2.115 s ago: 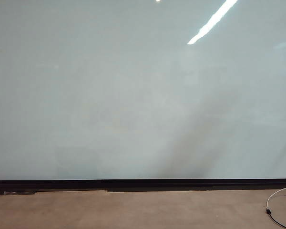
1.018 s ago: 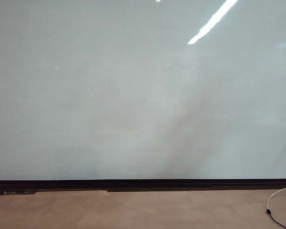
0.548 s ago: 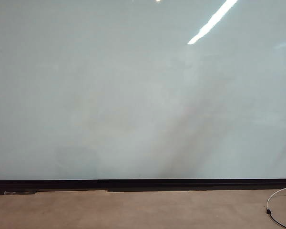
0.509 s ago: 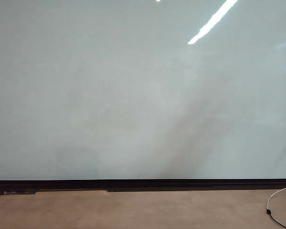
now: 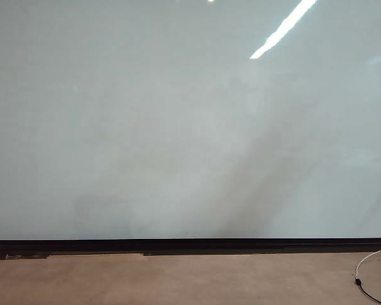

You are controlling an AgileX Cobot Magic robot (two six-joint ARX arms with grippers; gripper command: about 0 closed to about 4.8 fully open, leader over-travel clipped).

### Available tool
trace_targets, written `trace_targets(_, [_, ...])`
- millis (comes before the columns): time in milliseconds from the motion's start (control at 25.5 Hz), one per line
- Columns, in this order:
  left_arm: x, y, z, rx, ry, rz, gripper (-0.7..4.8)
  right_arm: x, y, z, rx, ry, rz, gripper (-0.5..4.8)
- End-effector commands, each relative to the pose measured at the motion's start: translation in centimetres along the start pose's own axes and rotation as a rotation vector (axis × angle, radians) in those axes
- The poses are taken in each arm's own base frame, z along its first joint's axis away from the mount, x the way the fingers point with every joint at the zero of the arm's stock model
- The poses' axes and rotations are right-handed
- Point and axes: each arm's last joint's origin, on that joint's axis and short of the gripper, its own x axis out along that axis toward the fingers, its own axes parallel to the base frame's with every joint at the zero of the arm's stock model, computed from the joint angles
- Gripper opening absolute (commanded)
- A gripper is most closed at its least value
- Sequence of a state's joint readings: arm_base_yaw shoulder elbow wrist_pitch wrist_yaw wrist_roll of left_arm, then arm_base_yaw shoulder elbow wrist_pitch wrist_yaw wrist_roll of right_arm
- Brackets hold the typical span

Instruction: Pick up the pen on the shelf to the right of the whiteboard and draw a rectangle.

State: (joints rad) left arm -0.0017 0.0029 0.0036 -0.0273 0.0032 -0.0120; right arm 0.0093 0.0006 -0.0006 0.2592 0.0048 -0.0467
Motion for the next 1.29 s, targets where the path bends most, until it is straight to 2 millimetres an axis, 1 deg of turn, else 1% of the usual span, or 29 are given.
trace_targets(39, [0.0,0.0,0.2,0.004,-0.009,0.000,-0.05,0.0,-0.4,0.5,-0.012,0.046,-0.038,-0.05])
trace_targets(157, [0.0,0.0,0.2,0.004,-0.009,0.000,-0.04,0.0,-0.7,0.6,-0.020,0.052,-0.071,-0.05])
trace_targets(392, [0.0,0.0,0.1,0.004,-0.008,0.000,-0.05,-0.1,-1.3,1.7,-0.045,0.029,-0.124,-0.05])
trace_targets(862, [0.0,0.0,0.2,0.004,-0.009,0.000,-0.04,0.4,-2.1,2.2,-0.072,0.056,-0.128,0.02])
trace_targets(979, [0.0,0.0,0.2,0.004,-0.009,0.000,-0.05,1.0,-2.3,2.7,-0.115,0.086,-0.127,0.32])
trace_targets(1058, [0.0,0.0,0.2,0.004,-0.009,0.000,-0.04,1.6,-2.4,3.0,-0.148,0.123,-0.120,0.63])
trace_targets(1214, [0.0,0.0,0.2,0.004,-0.009,0.000,-0.04,2.7,-2.7,3.2,-0.165,0.153,-0.112,0.69])
trace_targets(1253, [0.0,0.0,0.2,0.004,-0.009,0.000,-0.04,3.2,-2.8,3.0,-0.165,0.148,-0.094,0.89])
trace_targets(1293, [0.0,0.0,0.2,0.004,-0.009,0.000,-0.05,3.4,-2.9,3.0,-0.164,0.145,-0.088,0.97])
